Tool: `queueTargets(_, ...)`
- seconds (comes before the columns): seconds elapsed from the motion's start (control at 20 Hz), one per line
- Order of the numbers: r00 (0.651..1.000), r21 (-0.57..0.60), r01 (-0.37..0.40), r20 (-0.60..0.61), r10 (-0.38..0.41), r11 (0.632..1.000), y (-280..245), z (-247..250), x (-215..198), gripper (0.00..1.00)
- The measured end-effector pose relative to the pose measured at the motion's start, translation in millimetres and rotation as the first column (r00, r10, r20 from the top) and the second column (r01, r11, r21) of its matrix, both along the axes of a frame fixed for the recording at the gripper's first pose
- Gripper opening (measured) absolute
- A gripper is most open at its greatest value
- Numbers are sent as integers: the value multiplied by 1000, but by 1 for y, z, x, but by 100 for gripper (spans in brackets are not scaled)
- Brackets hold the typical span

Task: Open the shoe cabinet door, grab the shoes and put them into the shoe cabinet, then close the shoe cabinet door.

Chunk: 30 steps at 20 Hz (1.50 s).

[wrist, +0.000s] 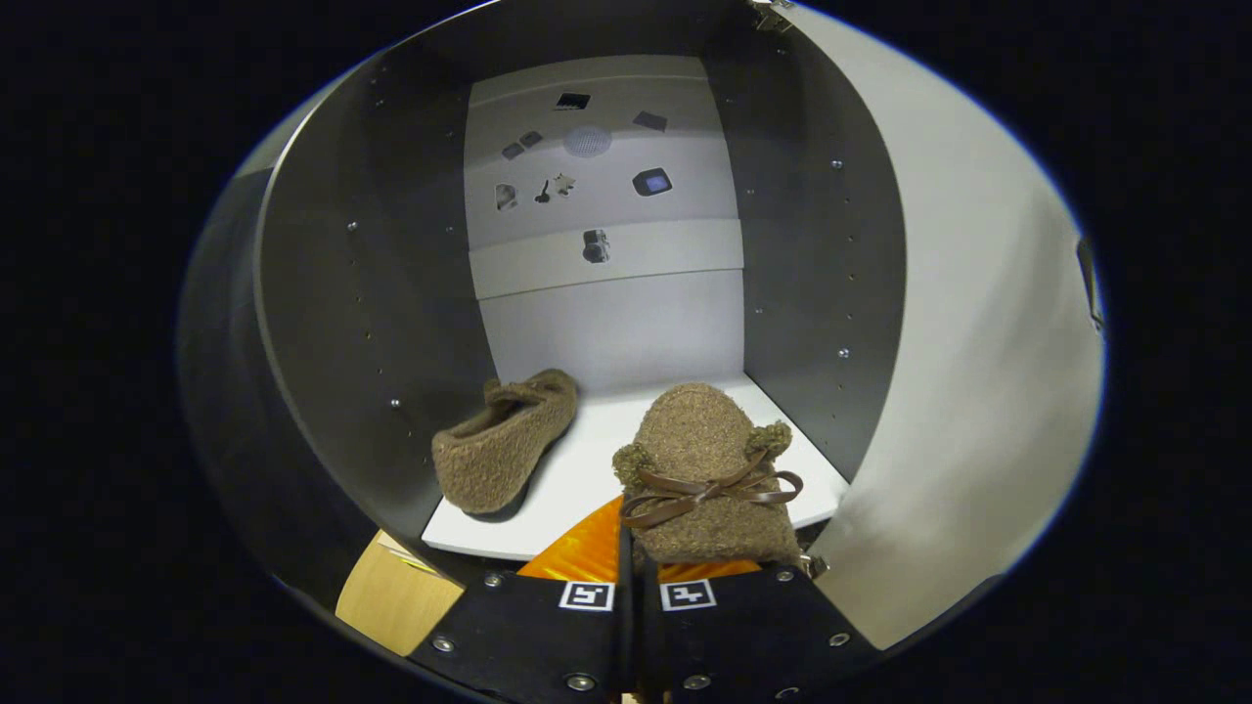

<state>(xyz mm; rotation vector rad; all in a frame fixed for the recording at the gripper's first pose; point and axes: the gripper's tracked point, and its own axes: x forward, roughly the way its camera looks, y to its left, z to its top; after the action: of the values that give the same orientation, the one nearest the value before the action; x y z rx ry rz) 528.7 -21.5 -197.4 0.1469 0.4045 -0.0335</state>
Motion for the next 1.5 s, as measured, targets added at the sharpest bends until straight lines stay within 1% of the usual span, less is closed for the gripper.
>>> queueTargets(0.2, 998, 3, -59, 12, 59, 998, 1, 5, 38, 3)
queueTargets(0.45, 996, 34, -85, 28, 84, 996, 5, 8, 84, 3)
queueTargets(0.75, 995, 21, -100, 23, 100, 995, 6, -2, 134, 4)
queueTargets(0.9, 996, 7, -94, 8, 94, 996, 5, -8, 151, 5)
queueTargets(1.0, 996, 9, -90, -12, 90, 996, 3, -13, 157, 7)
queueTargets(1.05, 996, 18, -89, -24, 90, 996, 3, -15, 157, 13)
queueTargets(1.2, 996, 63, -86, -32, 88, 994, 5, -16, 154, 21)
queueTargets(1.35, 995, 49, -97, -24, 98, 994, 5, -10, 145, 35)
queueTargets(1.4, 995, 40, -100, -18, 100, 994, 6, -8, 140, 38)
queueTargets(1.45, 994, 37, -106, -10, 107, 994, 8, -6, 136, 45)
queueTargets(1.5, 993, 39, -119, -12, 119, 992, 13, -6, 131, 47)
